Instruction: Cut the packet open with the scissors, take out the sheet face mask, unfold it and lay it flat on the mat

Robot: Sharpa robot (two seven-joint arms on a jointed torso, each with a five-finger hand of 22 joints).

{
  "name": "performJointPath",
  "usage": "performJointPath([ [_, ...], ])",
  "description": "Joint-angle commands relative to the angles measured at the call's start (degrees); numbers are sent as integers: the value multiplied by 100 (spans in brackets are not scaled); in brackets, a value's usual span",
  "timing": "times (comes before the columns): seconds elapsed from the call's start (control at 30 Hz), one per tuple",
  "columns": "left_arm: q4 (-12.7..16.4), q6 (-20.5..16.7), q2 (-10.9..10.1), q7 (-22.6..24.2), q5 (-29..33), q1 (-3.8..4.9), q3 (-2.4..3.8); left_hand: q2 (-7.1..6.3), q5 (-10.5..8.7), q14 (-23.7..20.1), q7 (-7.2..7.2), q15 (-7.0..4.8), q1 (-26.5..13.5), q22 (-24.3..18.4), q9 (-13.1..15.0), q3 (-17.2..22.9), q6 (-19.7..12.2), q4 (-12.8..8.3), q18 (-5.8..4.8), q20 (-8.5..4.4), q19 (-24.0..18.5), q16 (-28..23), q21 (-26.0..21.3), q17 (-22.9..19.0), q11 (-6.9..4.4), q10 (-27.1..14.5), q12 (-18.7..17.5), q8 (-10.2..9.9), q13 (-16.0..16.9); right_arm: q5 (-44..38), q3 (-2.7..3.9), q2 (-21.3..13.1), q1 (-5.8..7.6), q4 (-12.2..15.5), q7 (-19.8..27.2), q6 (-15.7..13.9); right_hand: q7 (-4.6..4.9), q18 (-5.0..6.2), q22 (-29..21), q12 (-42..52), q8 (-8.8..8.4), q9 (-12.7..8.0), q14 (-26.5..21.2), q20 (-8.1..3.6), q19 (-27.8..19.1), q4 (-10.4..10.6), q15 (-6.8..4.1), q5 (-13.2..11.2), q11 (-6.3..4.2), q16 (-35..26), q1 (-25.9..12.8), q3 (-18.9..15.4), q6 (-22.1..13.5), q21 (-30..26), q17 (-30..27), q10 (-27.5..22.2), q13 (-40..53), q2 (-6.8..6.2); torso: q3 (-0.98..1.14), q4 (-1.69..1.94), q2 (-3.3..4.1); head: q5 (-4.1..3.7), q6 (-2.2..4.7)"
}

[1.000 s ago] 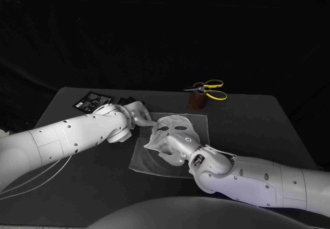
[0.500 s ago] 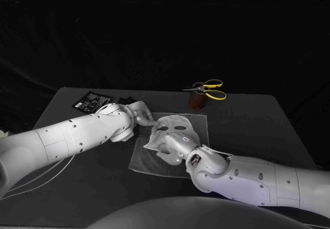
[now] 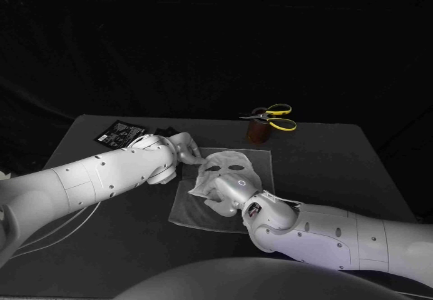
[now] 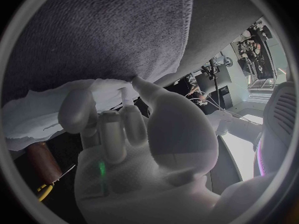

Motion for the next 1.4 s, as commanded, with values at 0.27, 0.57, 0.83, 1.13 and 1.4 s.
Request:
performJointPath([
  [0.27,-131,279,123,-64,-67,-3,-4,0,-1,571,5,-38,89,575,15,-17,60,-22,-70,-35,59,27,49,1391,-6,63,63,34,74,-230,2,42,-14,-32,-140,55,-54,79,750,0,104,27,468,-31,24,-7,-82,-31,-80,26,89,-65,149,16,896,-9,671,24,-4,3,0,-12,0],
  [0.57,-154,290,160,-37,-72,-3,-6,38,2,577,-17,-53,155,588,30,0,94,-23,-74,-44,66,35,62,1408,-24,77,74,53,91,-273,2,57,-16,-46,-164,73,-91,77,752,5,166,42,467,-56,30,-5,-110,-30,-114,24,146,-56,220,24,893,-4,672,94,-7,5,5,-6,0],
  [0.83,-160,276,177,-3,-122,-1,-5,176,15,588,-67,-109,678,621,54,592,179,-209,-81,-88,79,50,94,1447,-82,123,91,45,201,-297,3,63,-17,-59,-183,78,-168,68,768,22,301,86,473,-109,53,-48,-170,-33,-183,32,344,113,354,78,910,11,678,344,-7,2,1,-6,0],
  [1.13,-213,251,217,70,-248,2,-5,83,27,605,-45,-105,669,696,211,1624,266,-626,-102,-76,116,74,163,1506,-80,360,204,181,551,-361,3,66,-16,-77,-192,57,-249,54,791,129,501,188,479,-163,83,-103,-229,-33,-252,43,456,268,469,161,933,84,752,532,-1,2,-2,4,0],
  [1.4,-249,11,231,163,-301,3,-5,-18,23,605,-57,-111,223,741,504,2384,165,-970,-112,-70,139,74,205,1506,-86,501,221,408,720,-402,3,66,-16,-85,-152,35,-288,30,825,389,689,306,493,-201,128,-173,-266,-32,-291,69,496,365,494,295,985,235,943,588,0,3,0,4,0],
])
